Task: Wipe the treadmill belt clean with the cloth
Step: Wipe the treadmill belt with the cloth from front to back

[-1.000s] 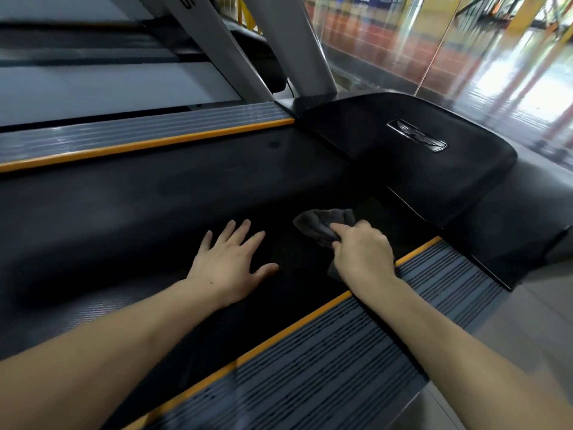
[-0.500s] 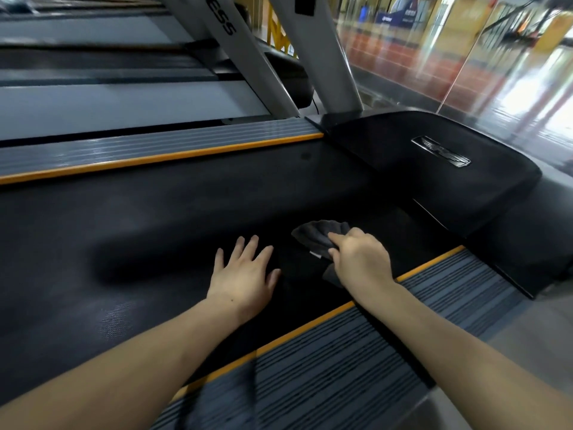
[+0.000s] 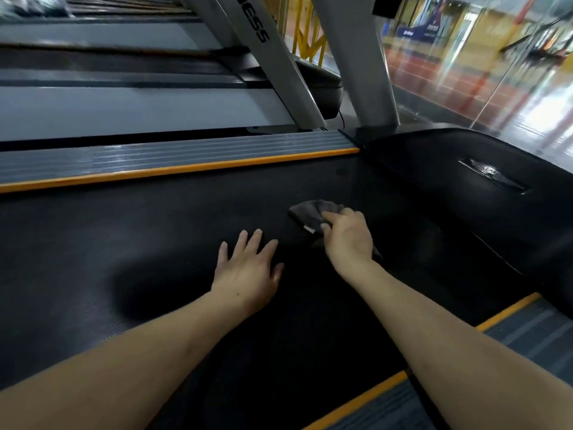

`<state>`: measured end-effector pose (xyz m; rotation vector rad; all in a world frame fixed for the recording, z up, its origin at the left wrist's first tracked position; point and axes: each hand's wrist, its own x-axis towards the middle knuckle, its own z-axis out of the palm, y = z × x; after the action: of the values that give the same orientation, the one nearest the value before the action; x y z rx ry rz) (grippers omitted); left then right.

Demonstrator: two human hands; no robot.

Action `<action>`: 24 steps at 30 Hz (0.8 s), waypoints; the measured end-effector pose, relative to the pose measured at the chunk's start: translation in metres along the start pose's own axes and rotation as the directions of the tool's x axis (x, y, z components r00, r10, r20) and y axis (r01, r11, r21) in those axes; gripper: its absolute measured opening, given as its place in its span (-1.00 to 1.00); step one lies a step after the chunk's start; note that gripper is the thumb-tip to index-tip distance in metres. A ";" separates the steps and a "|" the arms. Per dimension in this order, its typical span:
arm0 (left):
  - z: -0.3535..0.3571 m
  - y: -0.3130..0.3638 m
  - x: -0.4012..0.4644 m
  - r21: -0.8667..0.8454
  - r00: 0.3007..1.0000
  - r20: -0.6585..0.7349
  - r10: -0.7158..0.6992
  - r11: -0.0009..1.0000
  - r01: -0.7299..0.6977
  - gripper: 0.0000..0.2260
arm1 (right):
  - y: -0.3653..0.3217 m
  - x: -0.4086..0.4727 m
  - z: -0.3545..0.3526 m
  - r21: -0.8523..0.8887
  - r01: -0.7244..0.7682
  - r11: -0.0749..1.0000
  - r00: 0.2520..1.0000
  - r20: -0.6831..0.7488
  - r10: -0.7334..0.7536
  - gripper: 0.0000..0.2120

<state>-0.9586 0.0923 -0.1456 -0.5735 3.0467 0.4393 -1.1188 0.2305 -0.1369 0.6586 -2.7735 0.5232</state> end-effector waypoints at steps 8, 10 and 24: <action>-0.017 -0.070 0.078 0.066 0.993 -0.095 -0.075 0.994 0.082 -0.52 | -0.053 0.099 0.051 0.014 0.014 1.000 1.000 -0.026 -0.014 -0.76; -0.022 -0.086 0.091 0.047 0.991 -0.100 -0.092 0.994 0.097 -0.53 | -0.058 0.121 0.063 0.014 0.017 1.000 1.000 -0.024 -0.016 -0.76; -0.049 -0.167 0.082 0.003 0.966 -0.142 -0.214 0.976 0.217 -0.59 | -0.172 0.094 0.093 0.158 0.275 0.948 0.951 0.099 -0.292 -0.72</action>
<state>-0.9735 -0.0996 -0.1488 -0.9627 3.0653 0.3780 -1.1333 0.0138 -0.1430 1.1382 -2.6993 0.6407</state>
